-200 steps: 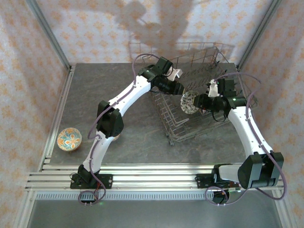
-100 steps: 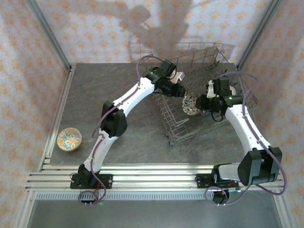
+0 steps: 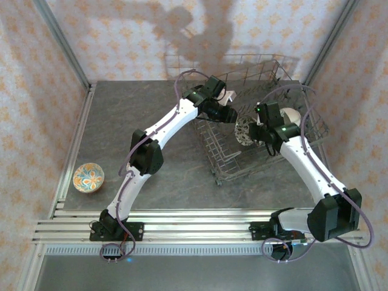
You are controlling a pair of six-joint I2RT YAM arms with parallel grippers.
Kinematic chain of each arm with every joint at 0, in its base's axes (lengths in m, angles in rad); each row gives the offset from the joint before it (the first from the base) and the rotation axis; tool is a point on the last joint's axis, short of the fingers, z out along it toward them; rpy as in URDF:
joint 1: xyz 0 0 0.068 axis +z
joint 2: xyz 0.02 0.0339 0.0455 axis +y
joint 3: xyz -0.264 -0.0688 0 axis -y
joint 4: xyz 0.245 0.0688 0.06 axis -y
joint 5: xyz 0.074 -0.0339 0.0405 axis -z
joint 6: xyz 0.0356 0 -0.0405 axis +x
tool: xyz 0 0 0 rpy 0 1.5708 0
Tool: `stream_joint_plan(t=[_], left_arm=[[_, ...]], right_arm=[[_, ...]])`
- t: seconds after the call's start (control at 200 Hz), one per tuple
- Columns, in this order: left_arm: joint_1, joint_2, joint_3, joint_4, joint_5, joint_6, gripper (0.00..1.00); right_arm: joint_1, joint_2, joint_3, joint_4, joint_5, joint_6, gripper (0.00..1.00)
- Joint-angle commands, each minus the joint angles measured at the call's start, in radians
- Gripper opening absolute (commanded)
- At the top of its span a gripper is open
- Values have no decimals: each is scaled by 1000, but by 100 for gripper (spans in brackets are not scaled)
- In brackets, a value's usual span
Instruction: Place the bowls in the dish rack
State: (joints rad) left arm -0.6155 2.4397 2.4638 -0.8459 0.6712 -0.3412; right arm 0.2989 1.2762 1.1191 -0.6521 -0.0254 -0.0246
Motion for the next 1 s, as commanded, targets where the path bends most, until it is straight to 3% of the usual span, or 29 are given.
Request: stream_joint_plan(t=[0.0,0.26,0.621,0.996], left_arm=[[-38,45,39,44,-4,2,30],[-35,71,52,50,-19,9,31],[-23,76,38,16,-68,40,33],[0,17,-44,6,-151,39,51]], right_arm=[[68,-33,-5,156,69,-56,16],[199,5,-41,219,299,-119,14],[280,75,-90,311,461,-163,15],[335,176,-100,279,613,-68,15]])
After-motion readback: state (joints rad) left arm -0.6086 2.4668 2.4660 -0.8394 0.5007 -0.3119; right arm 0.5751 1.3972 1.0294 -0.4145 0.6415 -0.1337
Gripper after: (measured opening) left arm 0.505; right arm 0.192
